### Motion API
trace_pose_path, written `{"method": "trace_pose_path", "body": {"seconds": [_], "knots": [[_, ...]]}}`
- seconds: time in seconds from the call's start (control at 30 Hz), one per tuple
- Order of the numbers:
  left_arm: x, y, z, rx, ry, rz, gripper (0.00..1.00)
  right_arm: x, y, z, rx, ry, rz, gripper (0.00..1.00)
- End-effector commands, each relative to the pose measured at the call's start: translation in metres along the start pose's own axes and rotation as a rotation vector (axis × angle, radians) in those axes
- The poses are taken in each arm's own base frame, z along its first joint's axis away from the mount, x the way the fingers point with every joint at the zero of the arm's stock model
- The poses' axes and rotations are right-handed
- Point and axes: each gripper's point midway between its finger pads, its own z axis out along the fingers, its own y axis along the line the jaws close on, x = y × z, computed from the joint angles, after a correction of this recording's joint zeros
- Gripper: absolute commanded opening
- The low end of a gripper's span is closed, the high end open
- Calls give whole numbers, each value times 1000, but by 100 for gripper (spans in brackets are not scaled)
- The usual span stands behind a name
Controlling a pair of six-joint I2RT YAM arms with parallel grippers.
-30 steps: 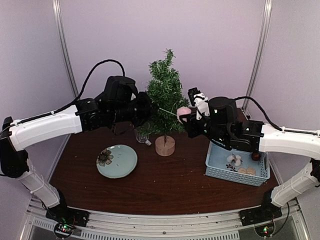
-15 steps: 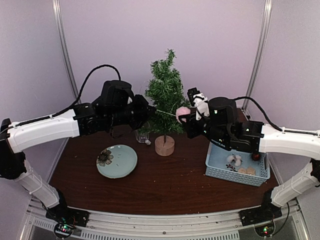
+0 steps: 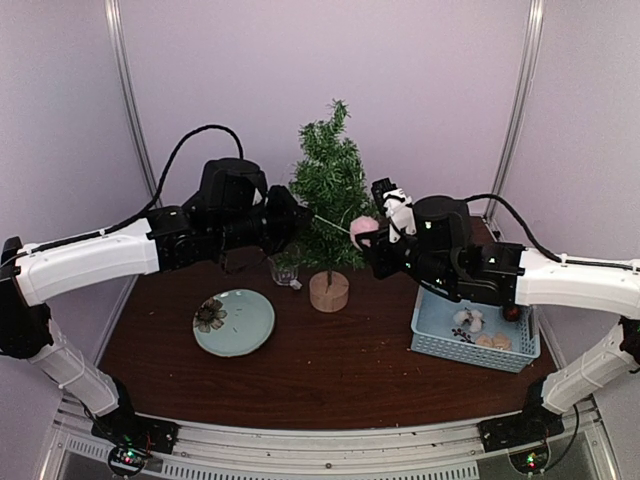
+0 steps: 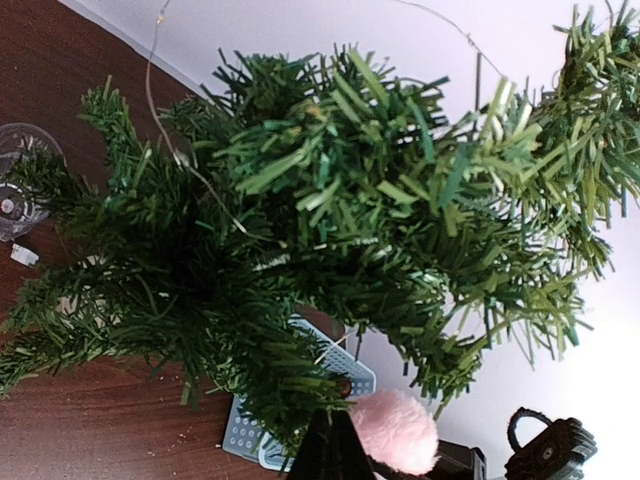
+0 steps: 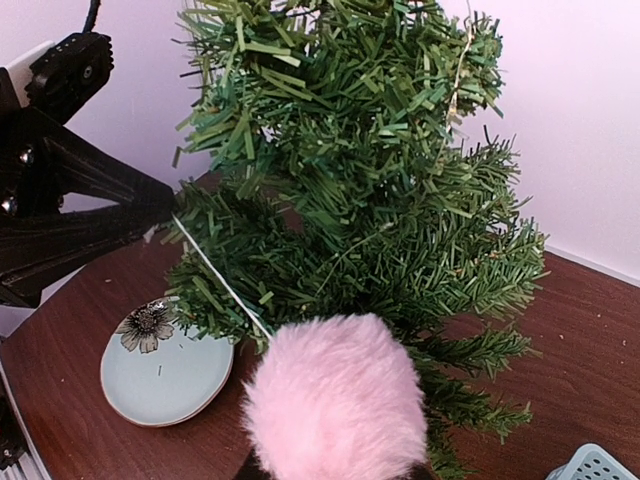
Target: Decorate the small christmas tree
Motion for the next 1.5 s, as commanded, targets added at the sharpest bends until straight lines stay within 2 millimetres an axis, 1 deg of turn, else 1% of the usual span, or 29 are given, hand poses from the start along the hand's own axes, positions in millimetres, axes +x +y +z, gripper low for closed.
{"method": "trace_pose_path", "body": {"seconds": [0.0,0.03,0.2,0.27,0.33,0.4,0.43,0.5,0.6,0.73,0.83,0.87,0.93,0.97,1.0,1.1,1.17,1.27,1.37,1.47], "knots": [[-18,-16,-13,54,-49,84,0,-4,-2,-1,10,-3,-18,0],[-20,-17,-17,55,-52,101,0,-8,-1,-2,9,-10,-17,0],[-20,-10,-25,31,-51,139,0,-16,0,-3,8,-24,-26,0],[-19,-5,-27,21,-51,140,0,-15,0,-2,6,-23,-28,0],[-19,0,-30,8,-48,145,3,-14,1,-2,6,-19,-27,0],[-20,4,-33,-4,-55,147,3,-12,1,-1,5,-14,-28,0],[-21,5,-34,-10,-60,146,2,-11,1,0,6,-10,-29,0],[-23,5,-37,-2,-70,154,0,-11,1,0,2,-9,-26,0],[-23,1,-39,13,-70,195,0,-18,4,-2,-14,-23,-19,0],[-23,-5,-45,27,-56,295,0,-35,10,-10,-45,-66,-7,0],[-20,-13,-55,61,-37,459,0,-42,12,-14,-52,-81,-8,0],[-20,-12,-59,68,-28,519,0,-43,13,-15,-56,-82,-10,0],[-18,-8,-67,82,-5,605,13,-45,15,-16,-64,-84,-12,0],[-18,-4,-71,92,-1,641,22,-46,17,-17,-72,-87,-12,0],[-18,-1,-75,106,1,684,29,-47,19,-17,-79,-89,-15,0],[-21,9,-88,142,-20,811,38,-55,24,-22,-105,-108,-15,0],[-20,14,-97,175,-37,921,39,-60,28,-27,-125,-122,-17,0],[-5,16,-108,260,-10,1086,39,-71,34,-37,-167,-150,-11,0],[7,23,-110,310,11,1163,37,-80,40,-48,-215,-172,-8,0],[23,18,-112,410,38,1247,37,-91,45,-61,-261,-192,-14,0]]}}
